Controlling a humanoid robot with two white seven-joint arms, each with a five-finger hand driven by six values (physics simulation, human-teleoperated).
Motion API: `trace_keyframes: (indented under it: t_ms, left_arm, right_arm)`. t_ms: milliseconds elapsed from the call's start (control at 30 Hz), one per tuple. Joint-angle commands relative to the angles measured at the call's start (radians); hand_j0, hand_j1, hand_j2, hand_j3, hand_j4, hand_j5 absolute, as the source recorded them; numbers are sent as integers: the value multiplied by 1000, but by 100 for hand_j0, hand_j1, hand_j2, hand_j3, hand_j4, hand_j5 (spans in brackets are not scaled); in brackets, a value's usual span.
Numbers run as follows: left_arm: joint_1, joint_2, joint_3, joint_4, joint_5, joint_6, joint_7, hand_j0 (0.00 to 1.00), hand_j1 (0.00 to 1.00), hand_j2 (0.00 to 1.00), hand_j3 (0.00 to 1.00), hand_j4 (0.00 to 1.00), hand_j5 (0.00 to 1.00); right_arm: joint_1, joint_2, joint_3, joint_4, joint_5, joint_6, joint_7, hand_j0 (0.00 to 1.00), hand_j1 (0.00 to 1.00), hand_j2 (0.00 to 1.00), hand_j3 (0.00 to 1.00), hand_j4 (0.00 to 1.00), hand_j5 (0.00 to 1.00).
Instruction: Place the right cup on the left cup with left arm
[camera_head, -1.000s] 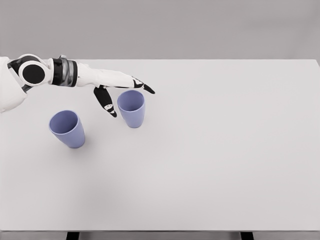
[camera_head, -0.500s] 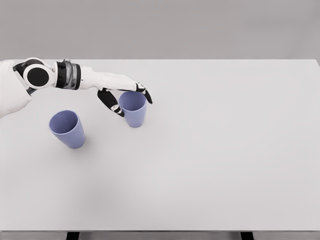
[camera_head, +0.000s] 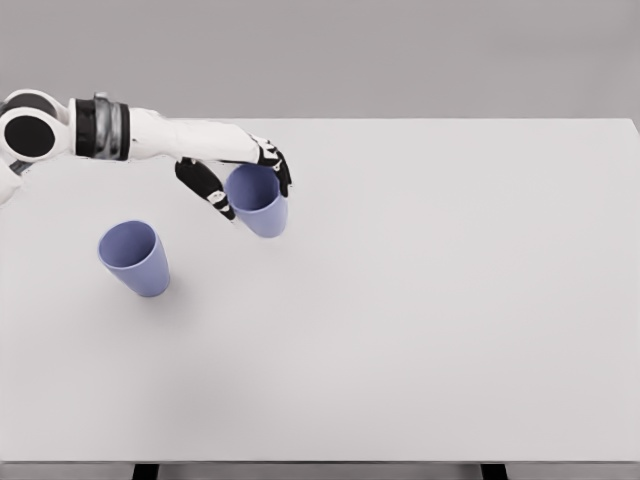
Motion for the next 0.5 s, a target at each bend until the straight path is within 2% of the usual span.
trace_keyframes:
  t_ms: [0, 467]
  left_arm:
    - [-3, 64, 6, -70, 30, 3, 0, 54, 54, 54, 54, 54, 54]
    - [-69, 234, 6, -217, 99, 8, 0, 52, 52, 52, 52, 52, 52]
  right_arm:
    - [0, 0, 0, 0, 1, -1, 0, 100, 100, 100, 100, 100, 100]
    - [0, 0, 0, 0, 1, -1, 0, 100, 100, 100, 100, 100, 100]
